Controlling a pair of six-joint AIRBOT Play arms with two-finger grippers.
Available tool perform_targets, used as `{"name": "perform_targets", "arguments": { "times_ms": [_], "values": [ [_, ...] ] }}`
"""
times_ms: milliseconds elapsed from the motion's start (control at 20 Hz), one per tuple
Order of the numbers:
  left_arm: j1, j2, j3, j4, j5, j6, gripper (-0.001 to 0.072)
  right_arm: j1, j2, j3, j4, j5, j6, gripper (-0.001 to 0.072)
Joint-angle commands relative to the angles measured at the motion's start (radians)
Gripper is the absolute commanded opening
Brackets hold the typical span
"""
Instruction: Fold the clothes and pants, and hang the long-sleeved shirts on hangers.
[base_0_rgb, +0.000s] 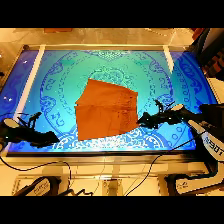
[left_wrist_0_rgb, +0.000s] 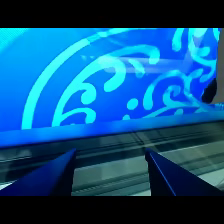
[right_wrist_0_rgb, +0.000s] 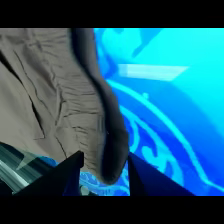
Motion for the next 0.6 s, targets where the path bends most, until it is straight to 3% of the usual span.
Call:
{"name": "perform_targets", "arguments": {
  "times_ms": [0, 200, 300, 400, 450, 550],
  "values": [
    [0.001, 0.0, -0.028, -0.076, 0.013, 0.014, 0.0487, 0.057, -0.012, 0.001, -0.018, -0.091, 0.0, 0.0319],
    [0.0, 0.0, -0.028, -0.178, 0.087, 0.03, 0.049, 0.123, -0.012, 0.001, -0.02, -0.172, -0.001, 0.0304],
    [0.0, -0.001, -0.028, -0.189, 0.121, 0.03, 0.0489, 0.134, -0.011, 0.001, -0.019, -0.179, -0.011, 0.0123],
    [0.0, -0.001, -0.029, -0.188, 0.115, 0.03, 0.0489, 0.134, -0.011, 0.001, -0.019, -0.178, -0.011, 0.0088],
    [0.0, -0.001, -0.03, -0.188, 0.112, 0.03, 0.049, 0.134, -0.011, 0.001, -0.019, -0.177, -0.011, 0.0027],
    [0.0, -0.001, -0.04, -0.189, 0.111, 0.03, 0.0488, 0.134, -0.011, 0.001, -0.019, -0.176, -0.011, 0.0025]
  ]
}}
